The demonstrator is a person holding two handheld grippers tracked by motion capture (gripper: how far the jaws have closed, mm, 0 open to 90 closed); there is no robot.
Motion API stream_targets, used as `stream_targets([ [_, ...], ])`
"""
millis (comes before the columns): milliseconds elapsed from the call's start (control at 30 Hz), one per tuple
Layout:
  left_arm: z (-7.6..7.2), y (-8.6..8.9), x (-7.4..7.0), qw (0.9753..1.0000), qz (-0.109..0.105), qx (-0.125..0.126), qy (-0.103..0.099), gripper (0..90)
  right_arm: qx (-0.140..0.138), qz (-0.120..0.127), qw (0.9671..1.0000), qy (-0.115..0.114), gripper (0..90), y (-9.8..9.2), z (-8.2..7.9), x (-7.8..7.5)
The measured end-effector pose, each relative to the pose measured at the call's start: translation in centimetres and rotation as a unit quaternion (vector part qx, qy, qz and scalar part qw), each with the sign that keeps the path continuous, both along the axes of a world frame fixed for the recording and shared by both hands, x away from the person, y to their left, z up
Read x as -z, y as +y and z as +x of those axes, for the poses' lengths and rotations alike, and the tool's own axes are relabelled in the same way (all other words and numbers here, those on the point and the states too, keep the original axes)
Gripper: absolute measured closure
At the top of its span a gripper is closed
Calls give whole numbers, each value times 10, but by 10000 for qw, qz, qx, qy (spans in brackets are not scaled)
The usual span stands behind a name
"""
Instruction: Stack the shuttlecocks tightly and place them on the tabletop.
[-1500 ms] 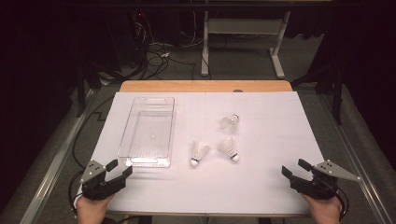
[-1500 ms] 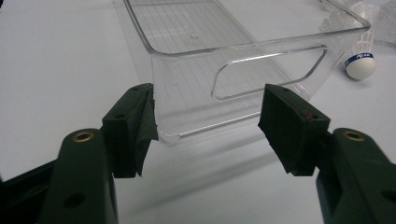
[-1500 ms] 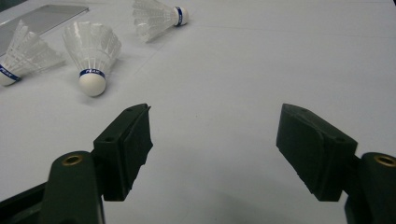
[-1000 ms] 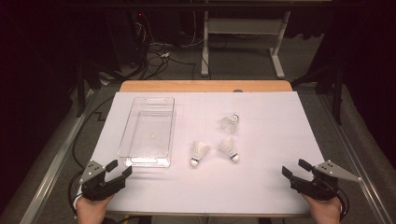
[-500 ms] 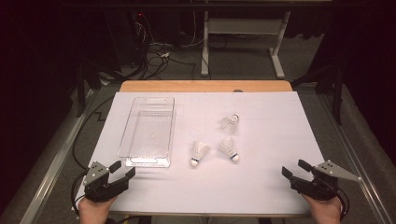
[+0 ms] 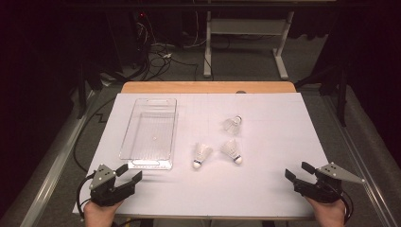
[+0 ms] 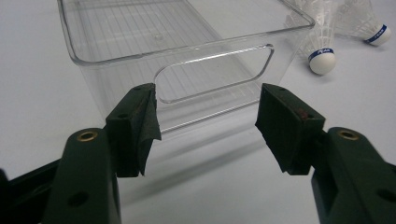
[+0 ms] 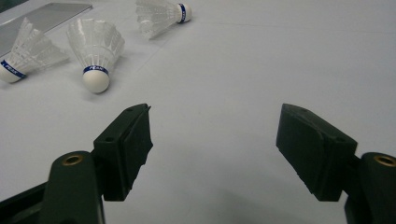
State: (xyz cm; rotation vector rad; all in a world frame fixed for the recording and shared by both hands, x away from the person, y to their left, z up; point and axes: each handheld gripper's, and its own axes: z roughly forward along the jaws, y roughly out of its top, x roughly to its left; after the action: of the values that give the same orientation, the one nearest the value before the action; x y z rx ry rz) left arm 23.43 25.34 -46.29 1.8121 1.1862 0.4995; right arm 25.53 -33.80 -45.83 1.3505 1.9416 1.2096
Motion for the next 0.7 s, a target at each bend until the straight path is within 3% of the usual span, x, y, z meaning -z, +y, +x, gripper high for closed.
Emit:
stream_targets([
  [700, -2, -26, -5, 9991, 84, 424, 20, 411, -8, -43, 10000, -4, 268, 1, 0, 0],
])
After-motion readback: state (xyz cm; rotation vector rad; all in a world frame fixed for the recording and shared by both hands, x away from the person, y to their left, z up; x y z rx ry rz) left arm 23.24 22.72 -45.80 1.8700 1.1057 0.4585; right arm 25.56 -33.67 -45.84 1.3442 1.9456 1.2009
